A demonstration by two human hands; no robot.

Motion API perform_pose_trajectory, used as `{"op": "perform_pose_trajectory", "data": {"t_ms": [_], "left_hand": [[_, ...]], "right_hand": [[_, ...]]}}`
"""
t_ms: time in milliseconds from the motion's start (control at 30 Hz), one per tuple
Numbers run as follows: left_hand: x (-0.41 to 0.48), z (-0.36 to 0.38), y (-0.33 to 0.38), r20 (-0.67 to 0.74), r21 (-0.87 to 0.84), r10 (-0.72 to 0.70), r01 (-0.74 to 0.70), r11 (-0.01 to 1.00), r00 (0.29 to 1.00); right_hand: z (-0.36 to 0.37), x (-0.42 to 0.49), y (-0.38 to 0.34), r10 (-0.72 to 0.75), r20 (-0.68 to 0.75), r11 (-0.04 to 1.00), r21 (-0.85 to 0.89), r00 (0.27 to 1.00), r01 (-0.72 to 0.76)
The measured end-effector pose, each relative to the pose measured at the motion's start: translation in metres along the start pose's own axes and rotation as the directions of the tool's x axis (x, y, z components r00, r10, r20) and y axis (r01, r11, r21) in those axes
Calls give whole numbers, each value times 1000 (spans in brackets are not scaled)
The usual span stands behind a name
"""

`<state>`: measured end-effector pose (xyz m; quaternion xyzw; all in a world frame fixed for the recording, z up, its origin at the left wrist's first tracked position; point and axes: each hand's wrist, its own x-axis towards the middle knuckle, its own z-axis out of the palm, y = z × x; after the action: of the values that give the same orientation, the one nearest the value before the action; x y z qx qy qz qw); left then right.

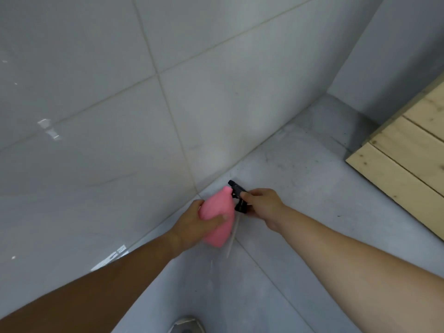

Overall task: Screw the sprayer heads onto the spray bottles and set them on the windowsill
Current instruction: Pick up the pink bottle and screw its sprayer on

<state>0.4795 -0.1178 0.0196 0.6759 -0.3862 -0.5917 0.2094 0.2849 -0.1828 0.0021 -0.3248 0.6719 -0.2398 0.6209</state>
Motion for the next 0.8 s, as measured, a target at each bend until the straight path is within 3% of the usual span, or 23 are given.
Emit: {"op": "perform_pose_trajectory", "data": {"t_ms": [200,400,600,800], "left_hand": [[-55,10,78,116,105,173,-185,977,978],[-138,19,166,242,245,357,-413,877,902],[-219,35,222,297,344,443,-528,777,846],[-277,54,229,346,294,456,-557,777,820]], "right_hand": [[-61,-89,-62,-151,-35,977,144,988,155],[-131,-207,-122,-357,-111,902,217,927,374],[-194,-329,-159,-534,-189,789,239,824,566],[-241,-415,-163,-631,-426,585,288,649,758]]}}
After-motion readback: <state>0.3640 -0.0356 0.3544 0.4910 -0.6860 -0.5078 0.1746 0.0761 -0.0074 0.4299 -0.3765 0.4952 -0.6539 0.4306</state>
